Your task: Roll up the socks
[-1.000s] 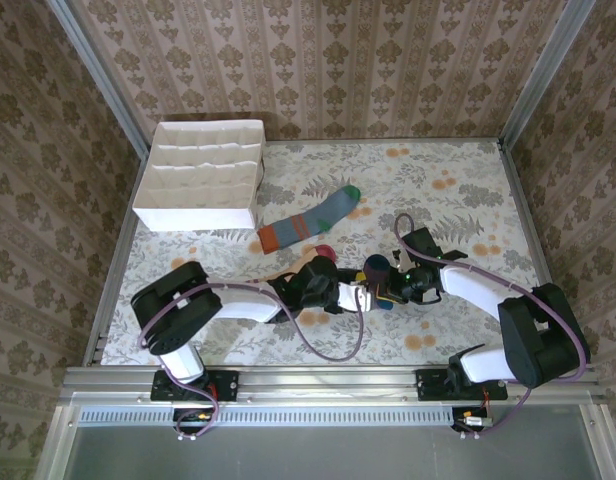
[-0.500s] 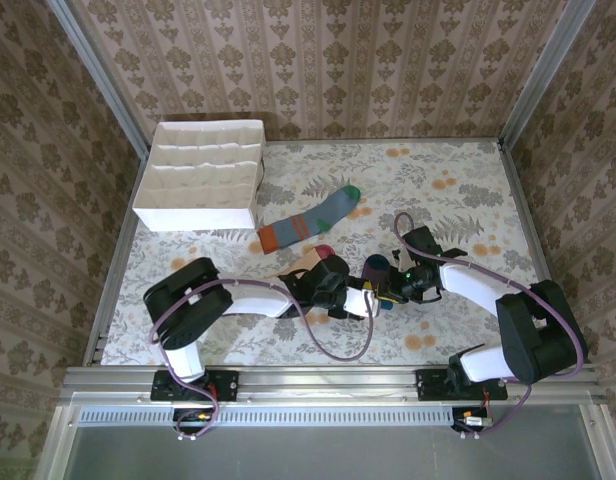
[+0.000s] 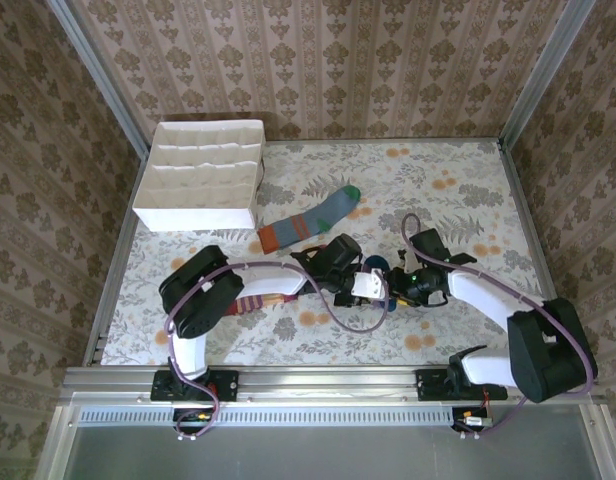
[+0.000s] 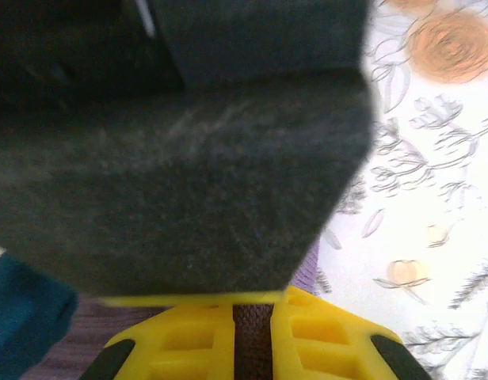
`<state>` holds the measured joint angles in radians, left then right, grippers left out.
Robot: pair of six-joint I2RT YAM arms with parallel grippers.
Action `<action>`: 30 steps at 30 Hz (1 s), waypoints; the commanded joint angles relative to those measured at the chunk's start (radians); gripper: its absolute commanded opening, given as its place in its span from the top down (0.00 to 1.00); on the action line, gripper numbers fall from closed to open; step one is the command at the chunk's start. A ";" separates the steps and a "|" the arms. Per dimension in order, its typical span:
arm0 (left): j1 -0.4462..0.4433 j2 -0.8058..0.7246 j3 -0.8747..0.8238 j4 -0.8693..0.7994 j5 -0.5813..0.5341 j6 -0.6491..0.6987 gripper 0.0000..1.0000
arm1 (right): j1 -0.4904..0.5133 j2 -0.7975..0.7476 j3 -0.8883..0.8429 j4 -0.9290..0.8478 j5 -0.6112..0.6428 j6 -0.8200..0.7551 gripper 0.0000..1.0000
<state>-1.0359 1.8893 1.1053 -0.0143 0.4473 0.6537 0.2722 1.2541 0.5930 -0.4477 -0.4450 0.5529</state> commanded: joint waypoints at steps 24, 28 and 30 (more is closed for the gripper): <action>0.109 0.194 0.111 -0.106 0.386 -0.444 0.91 | -0.010 -0.048 -0.121 0.121 0.046 0.053 0.78; 0.093 0.094 0.029 -0.021 0.275 -0.386 0.81 | -0.012 -0.001 -0.082 0.023 0.119 0.039 0.90; 0.083 0.026 -0.029 0.045 0.206 -0.346 0.78 | -0.015 0.021 -0.073 -0.004 0.135 0.036 0.92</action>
<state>-0.9291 2.0045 1.1652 -0.0002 0.7834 0.2447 0.2592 1.2274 0.5102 -0.3481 -0.4225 0.5999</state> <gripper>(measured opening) 0.205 0.096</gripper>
